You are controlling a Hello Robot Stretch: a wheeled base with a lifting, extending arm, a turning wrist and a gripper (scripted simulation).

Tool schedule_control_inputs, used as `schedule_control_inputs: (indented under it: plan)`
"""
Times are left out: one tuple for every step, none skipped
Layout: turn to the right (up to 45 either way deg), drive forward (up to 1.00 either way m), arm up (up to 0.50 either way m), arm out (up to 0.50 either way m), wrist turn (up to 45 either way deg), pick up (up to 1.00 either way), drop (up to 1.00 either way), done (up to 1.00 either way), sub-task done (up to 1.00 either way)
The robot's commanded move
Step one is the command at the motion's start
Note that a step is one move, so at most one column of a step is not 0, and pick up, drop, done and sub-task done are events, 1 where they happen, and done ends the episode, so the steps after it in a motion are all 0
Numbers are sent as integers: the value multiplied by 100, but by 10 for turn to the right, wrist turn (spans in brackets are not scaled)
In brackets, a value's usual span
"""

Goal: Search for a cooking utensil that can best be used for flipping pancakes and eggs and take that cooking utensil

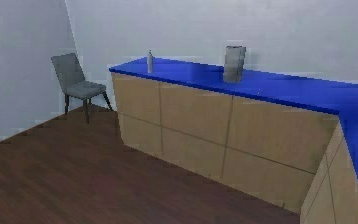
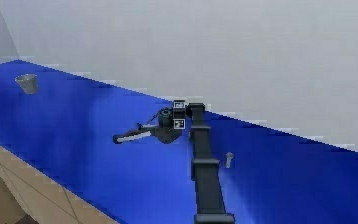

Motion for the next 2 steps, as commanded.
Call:
schedule_control_inputs:
  plan:
    - [0, 0, 10, 0, 0, 0, 0, 0, 0]
    - [0, 0, 0, 0, 0, 0, 0, 100, 0]
